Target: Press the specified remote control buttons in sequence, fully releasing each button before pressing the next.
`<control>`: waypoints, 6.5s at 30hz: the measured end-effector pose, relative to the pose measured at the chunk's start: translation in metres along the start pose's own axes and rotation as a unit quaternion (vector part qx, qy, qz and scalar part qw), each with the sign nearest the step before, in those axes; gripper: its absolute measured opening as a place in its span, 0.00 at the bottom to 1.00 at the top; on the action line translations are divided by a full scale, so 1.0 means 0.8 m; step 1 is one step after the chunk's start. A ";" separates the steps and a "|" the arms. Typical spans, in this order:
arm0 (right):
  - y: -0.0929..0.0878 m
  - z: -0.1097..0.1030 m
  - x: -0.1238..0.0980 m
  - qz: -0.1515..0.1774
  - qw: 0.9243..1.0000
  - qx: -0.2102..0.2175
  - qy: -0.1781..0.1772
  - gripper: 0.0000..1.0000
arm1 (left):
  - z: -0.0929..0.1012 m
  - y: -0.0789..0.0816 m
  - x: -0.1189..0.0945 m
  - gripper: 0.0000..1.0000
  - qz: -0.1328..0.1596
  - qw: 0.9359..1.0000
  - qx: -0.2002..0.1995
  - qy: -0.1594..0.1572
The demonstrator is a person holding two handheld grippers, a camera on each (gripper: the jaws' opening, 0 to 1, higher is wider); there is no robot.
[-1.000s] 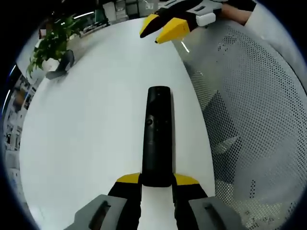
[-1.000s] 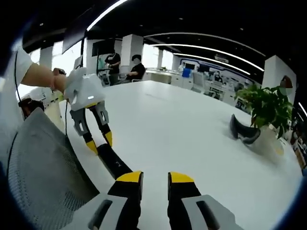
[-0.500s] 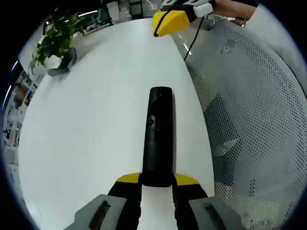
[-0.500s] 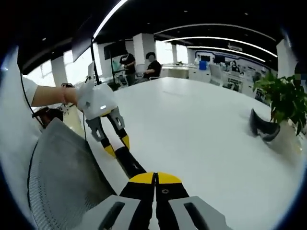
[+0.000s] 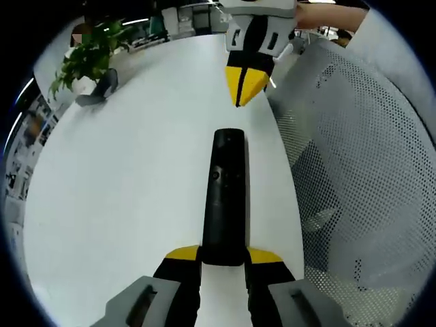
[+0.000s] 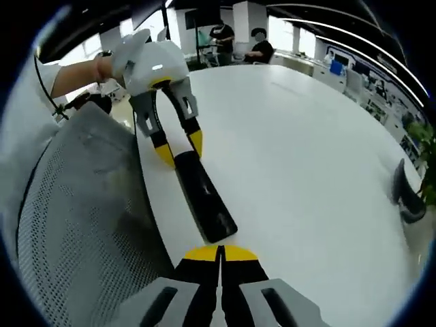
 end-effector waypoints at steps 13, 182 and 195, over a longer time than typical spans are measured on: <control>0.006 0.008 0.028 -0.055 0.998 -0.034 0.000 0.00 | 0.001 0.000 0.000 0.24 -0.007 1.000 0.001 0.002; 0.042 0.002 0.060 -0.109 0.978 -0.160 0.079 0.07 | -0.002 -0.001 0.002 0.24 0.006 1.000 -0.002 -0.006; 0.043 -0.004 0.061 -0.087 0.985 -0.144 0.022 0.06 | -0.001 -0.001 0.002 0.24 0.008 1.000 0.002 -0.005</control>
Point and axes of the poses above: the point that each gripper's makers call its tool centre point, and the gripper's own axes: x roughly forward along the fingers, z roughly to its right, y roughly out of its top, the point moved 2 cm from there along -x, roughly backward along the fingers, and after that the axes turned 13 degrees about y, right-handed, at the moved point
